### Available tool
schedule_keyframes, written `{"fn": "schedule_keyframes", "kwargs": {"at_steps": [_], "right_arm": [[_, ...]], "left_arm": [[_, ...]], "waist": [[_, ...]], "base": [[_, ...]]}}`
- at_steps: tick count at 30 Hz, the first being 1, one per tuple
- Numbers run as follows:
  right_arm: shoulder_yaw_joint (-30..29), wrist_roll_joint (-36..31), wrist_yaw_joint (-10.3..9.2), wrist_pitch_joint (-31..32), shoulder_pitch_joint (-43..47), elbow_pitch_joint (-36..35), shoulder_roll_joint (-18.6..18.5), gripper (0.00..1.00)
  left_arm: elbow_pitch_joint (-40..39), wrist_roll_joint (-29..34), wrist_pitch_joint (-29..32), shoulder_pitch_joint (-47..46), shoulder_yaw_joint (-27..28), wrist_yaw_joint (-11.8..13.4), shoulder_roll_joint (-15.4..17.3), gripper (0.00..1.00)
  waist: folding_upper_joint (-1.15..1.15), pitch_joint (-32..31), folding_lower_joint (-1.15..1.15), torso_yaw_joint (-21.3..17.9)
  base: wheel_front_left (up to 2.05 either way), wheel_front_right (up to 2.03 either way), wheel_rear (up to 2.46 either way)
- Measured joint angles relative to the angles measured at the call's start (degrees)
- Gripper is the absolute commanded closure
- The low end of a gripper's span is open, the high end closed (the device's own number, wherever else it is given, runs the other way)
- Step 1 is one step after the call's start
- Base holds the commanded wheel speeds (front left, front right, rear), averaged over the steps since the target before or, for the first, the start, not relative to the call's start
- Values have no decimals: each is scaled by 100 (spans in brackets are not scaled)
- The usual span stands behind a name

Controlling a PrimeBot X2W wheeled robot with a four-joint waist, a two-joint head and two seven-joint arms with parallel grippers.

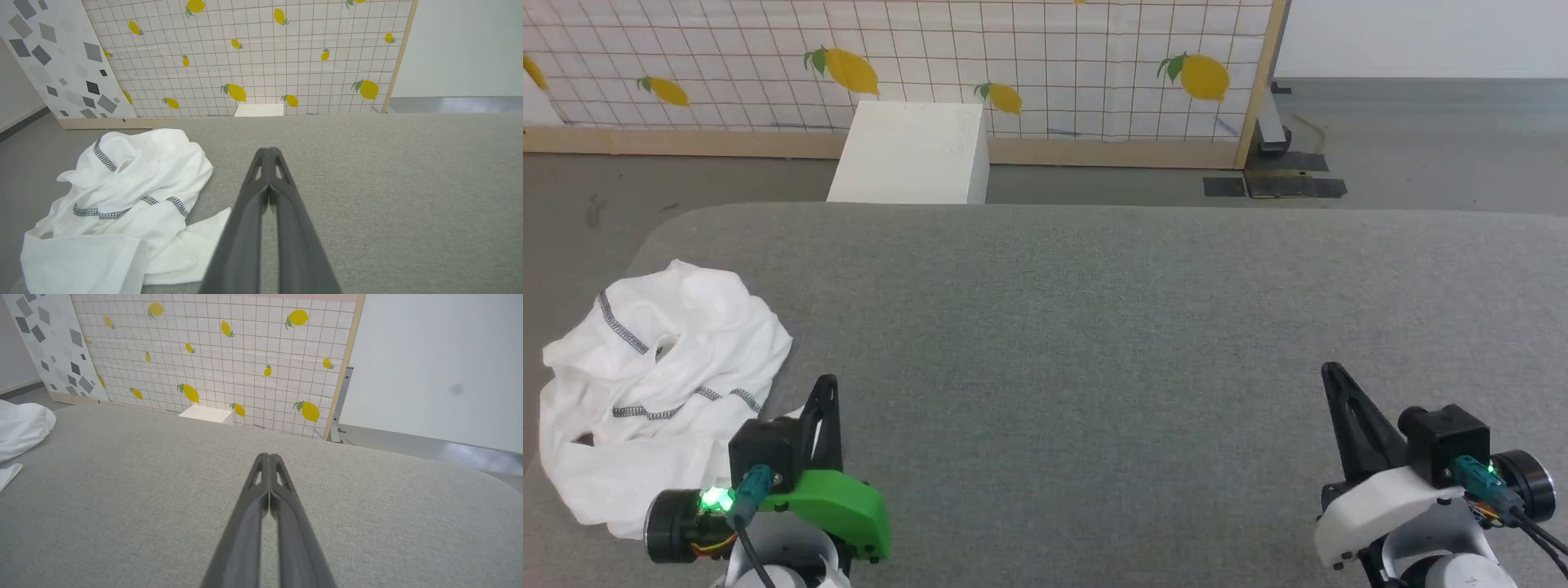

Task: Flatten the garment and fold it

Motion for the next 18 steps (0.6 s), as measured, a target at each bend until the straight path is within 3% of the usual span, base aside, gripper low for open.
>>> {"fn": "schedule_keyframes", "kwargs": {"at_steps": [16, 17, 18], "right_arm": [[0, 0, 0, 0, 0, 0, 0, 100], [-2, 2, 0, 0, 2, 4, -1, 0], [-3, 2, 0, 0, 2, 4, -1, 0]], "left_arm": [[0, 0, -1, 0, 1, 0, 0, 100], [0, -13, -1, 0, -5, -1, 1, 0], [0, -25, -1, 0, -11, -1, 1, 0]], "waist": [[0, 0, 0, 0], [0, 0, 0, 0], [0, 0, 0, 0]], "base": [[0, 0, 0], [0, 0, 0], [0, 0, 0]]}}
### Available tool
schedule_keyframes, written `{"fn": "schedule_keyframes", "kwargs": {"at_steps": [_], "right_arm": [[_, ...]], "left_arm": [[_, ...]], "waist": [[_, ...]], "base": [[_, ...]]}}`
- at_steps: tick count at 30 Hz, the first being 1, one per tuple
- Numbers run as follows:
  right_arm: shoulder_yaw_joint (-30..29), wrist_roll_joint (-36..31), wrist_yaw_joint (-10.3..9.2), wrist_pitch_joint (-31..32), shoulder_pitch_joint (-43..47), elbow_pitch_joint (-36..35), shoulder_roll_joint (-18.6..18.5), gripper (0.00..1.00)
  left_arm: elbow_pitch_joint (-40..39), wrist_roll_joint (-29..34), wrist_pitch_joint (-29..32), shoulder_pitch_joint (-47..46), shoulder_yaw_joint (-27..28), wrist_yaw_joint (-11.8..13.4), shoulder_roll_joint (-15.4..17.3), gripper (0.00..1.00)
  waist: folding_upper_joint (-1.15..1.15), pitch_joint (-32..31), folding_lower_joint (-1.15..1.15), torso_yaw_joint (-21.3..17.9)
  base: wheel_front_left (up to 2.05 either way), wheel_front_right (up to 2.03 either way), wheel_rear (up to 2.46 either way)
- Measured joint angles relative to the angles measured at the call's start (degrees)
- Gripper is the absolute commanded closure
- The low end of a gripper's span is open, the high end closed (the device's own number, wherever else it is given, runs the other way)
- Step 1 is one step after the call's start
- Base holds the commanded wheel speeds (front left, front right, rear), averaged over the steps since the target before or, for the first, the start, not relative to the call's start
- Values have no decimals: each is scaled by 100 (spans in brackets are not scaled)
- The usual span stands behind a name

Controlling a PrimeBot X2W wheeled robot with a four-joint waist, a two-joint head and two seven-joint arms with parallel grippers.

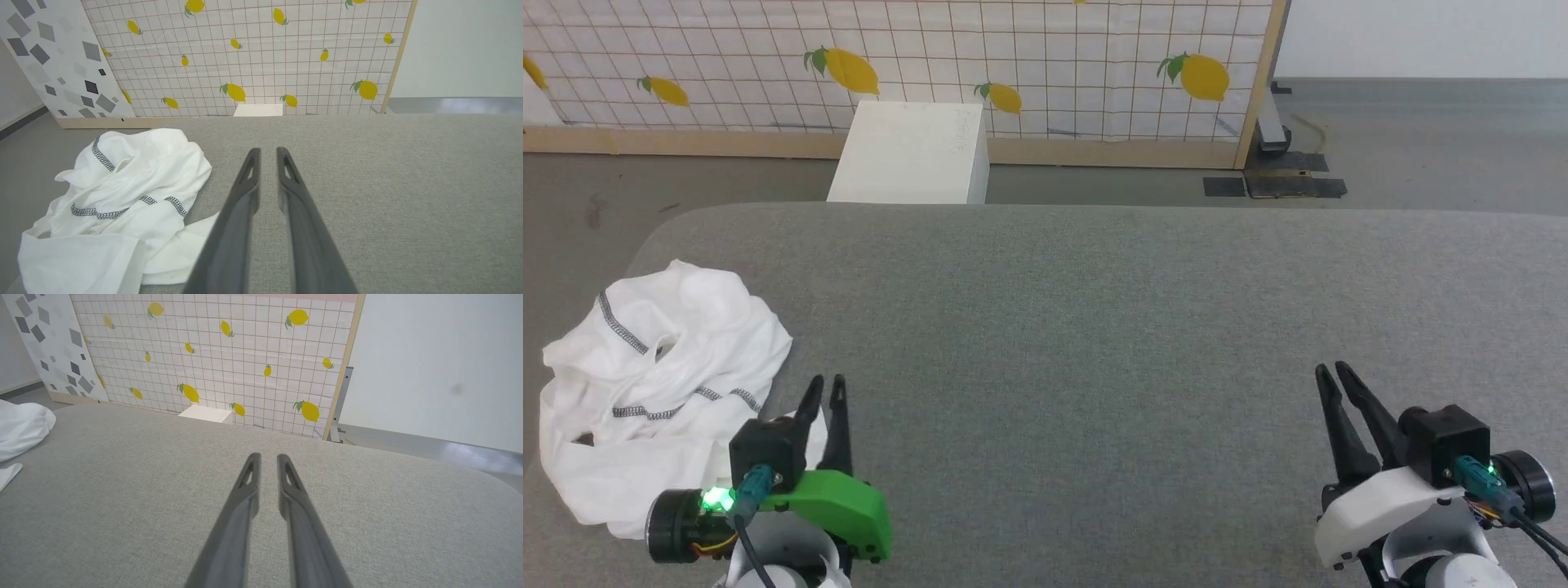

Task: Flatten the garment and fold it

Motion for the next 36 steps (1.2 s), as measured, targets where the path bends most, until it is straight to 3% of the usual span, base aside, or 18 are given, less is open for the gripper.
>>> {"fn": "schedule_keyframes", "kwargs": {"at_steps": [16, 36], "right_arm": [[-13, 18, 0, -113, 1, 40, -1, 0], [-25, 124, 0, -331, -1, 170, -1, 0]], "left_arm": [[134, -102, -124, -11, -100, 63, 0, 0], [278, -237, -363, -27, -145, 249, 58, 0]], "waist": [[0, 5, 0, 155], [0, -13, 0, 1022]], "base": [[0, 0, 0], [-4, -4, -4]]}}
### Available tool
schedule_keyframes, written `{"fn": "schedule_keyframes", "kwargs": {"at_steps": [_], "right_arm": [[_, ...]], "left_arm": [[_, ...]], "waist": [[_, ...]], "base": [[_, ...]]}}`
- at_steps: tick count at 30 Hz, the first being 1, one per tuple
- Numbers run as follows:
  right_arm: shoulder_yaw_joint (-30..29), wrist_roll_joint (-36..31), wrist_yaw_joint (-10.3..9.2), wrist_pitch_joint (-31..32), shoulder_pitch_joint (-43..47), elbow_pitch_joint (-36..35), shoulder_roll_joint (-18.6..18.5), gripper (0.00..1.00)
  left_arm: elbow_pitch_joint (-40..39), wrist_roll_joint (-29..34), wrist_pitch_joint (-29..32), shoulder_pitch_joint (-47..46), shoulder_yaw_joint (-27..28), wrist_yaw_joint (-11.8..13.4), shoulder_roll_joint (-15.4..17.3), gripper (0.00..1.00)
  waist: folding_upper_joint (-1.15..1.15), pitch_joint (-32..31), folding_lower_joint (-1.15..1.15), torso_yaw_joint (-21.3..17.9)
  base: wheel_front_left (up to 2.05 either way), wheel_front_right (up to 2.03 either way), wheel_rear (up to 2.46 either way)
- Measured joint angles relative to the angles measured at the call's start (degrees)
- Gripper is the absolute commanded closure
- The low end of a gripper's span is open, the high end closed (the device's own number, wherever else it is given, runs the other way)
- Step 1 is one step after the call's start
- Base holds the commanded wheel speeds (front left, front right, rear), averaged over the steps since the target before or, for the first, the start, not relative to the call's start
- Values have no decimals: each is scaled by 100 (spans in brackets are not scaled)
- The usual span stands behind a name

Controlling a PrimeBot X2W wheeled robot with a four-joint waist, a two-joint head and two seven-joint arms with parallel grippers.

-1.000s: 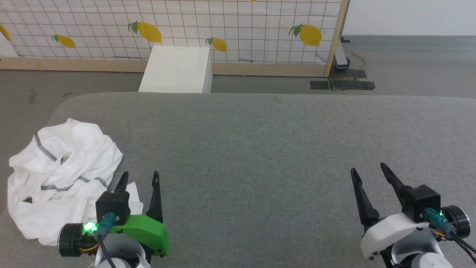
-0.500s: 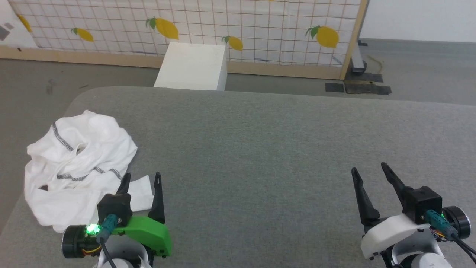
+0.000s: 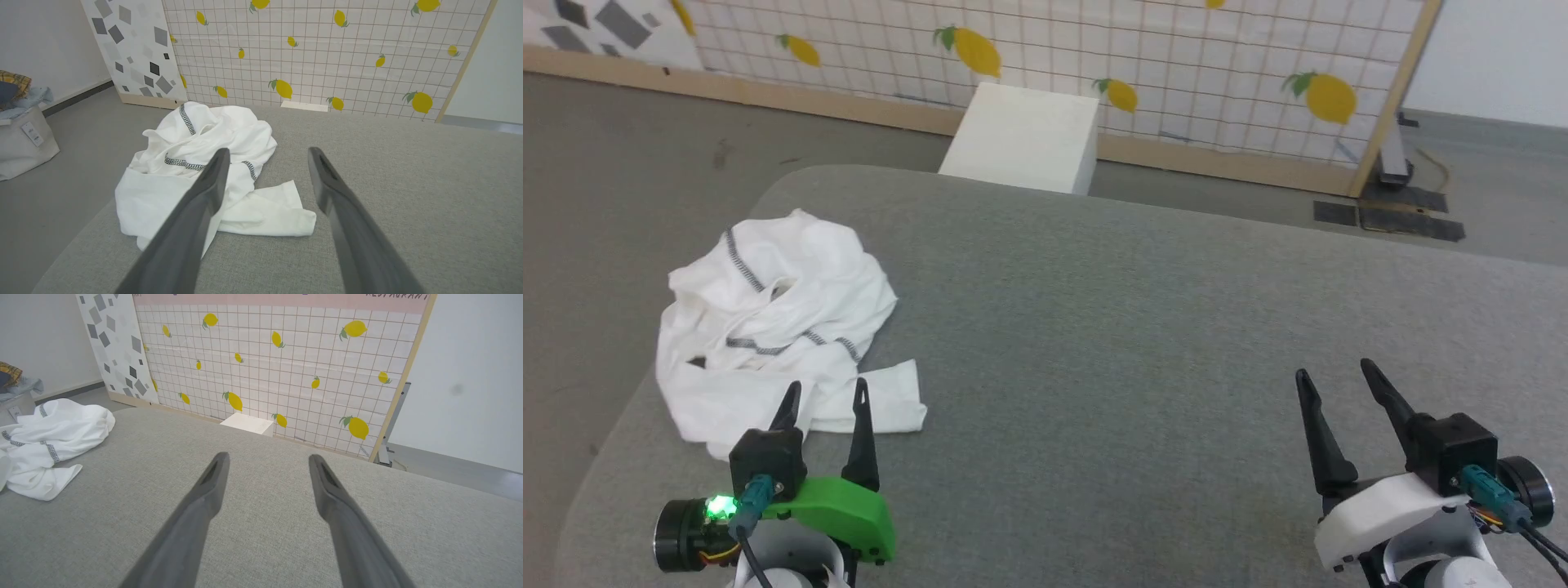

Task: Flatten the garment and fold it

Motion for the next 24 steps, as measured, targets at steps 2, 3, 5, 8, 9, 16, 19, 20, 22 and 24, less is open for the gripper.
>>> {"fn": "schedule_keyframes", "kwargs": {"at_steps": [2, 3, 5, 8, 9, 16, 19, 20, 22, 24], "right_arm": [[9, 25, 0, -19, -1, 14, 2, 0], [7, 38, 0, -36, -1, 18, 1, 0], [8, 46, 0, -62, -1, 31, 2, 0], [3, 54, 0, -107, -2, 40, 2, 0], [2, 55, 0, -111, -2, 41, 2, 0], [7, 98, 0, -192, -5, 54, 2, 0], [15, 99, 0, -220, -15, 67, 2, 0], [19, 99, 0, -223, -19, 68, 2, 0], [20, 99, 0, -261, -29, 75, 2, 0], [20, 99, 0, -264, -34, 75, 2, 0]], "left_arm": [[4, -29, -21, 0, -8, 31, 8, 0], [5, -42, -36, 0, -12, 47, 9, 0], [11, -100, -57, 0, -22, 62, 11, 0], [20, -133, -101, 1, -51, 104, 12, 0], [23, -134, -112, 1, -58, 107, 12, 0], [32, -190, -194, 1, -91, 208, 12, 0], [37, -225, -223, 1, -97, 263, 12, 0], [38, -226, -245, 1, -97, 277, 12, 0], [43, -242, -253, 1, -104, 308, 12, 0], [54, -278, -276, 1, -110, 324, 12, 0]], "waist": [[0, -4, 0, 96], [0, -5, 0, 131], [0, -8, 0, 212], [0, -7, 0, 312], [0, -5, 0, 346], [0, 23, 0, 553], [0, 41, 0, 636], [0, 47, 0, 658], [0, 60, 0, 713], [0, 69, 0, 762]], "base": [[-28, -28, -28], [-26, -26, -26], [-23, -23, -23], [-18, -18, -18], [-13, -13, -13], [-5, -5, -5], [0, 0, 0], [0, 0, 0], [0, 0, 0], [0, 0, 0]]}}
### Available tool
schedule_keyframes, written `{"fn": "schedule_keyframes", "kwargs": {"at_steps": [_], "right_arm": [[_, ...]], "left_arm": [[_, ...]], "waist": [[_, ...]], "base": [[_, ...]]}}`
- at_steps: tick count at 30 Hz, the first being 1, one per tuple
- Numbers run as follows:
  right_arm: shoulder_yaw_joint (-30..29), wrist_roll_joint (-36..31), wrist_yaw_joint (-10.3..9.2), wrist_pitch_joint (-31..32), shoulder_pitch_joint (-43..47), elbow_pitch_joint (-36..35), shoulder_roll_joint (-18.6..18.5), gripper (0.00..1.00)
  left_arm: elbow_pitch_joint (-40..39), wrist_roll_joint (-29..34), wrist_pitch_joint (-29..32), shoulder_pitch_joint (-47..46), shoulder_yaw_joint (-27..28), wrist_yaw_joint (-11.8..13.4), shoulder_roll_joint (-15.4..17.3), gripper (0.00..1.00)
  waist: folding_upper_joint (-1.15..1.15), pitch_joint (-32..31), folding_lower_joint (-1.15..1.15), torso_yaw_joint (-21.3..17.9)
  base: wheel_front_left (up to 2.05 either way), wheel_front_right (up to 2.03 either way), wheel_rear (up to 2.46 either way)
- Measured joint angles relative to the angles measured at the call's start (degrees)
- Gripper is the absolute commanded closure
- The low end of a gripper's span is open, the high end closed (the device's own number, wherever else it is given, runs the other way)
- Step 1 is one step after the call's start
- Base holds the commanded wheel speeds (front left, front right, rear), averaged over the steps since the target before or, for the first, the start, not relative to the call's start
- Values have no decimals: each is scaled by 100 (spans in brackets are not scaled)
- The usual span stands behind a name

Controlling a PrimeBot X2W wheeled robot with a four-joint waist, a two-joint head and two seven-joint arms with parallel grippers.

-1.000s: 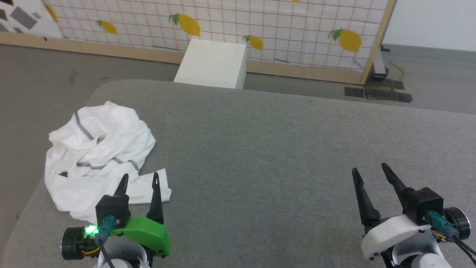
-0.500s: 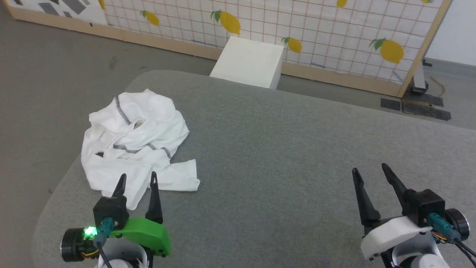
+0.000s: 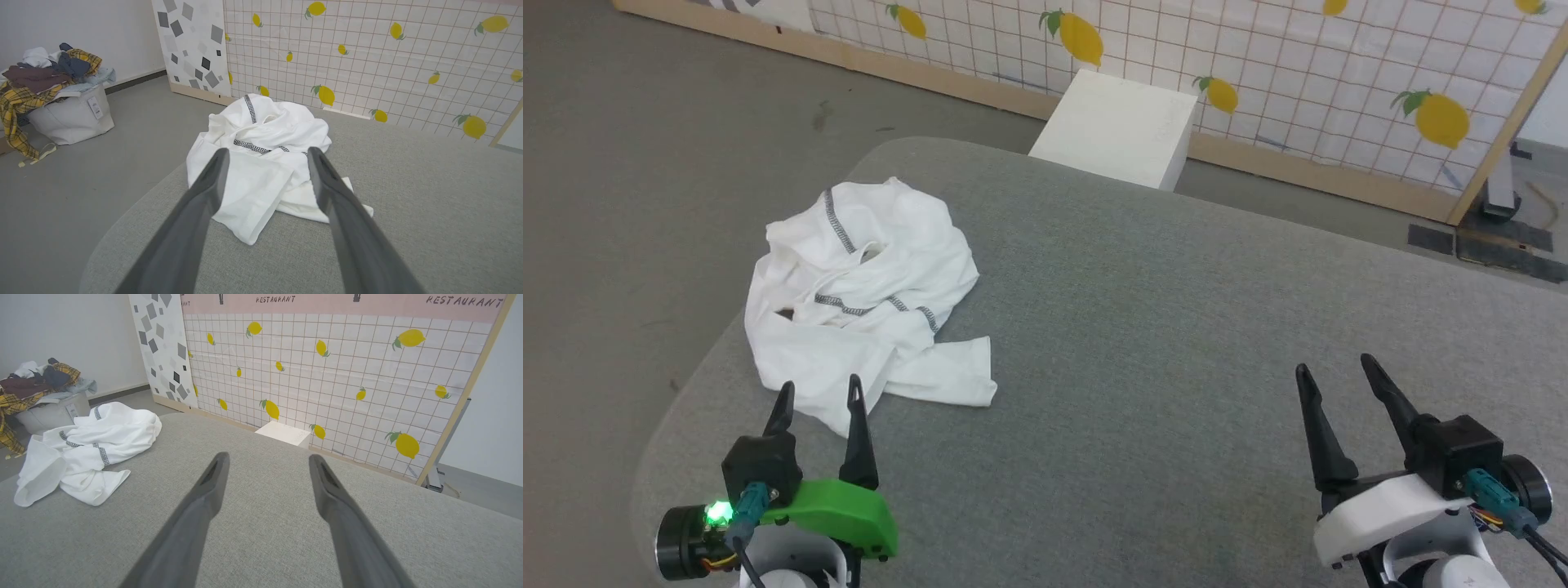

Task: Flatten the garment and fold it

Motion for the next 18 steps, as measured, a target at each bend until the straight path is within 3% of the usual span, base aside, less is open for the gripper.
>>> {"fn": "schedule_keyframes", "kwargs": {"at_steps": [18], "right_arm": [[-23, 52, 0, -193, -68, 22, 0, 0]], "left_arm": [[60, -176, -221, 0, -66, 185, 0, 0]], "waist": [[0, 86, 0, 416]], "base": [[0, 0, 0]]}}
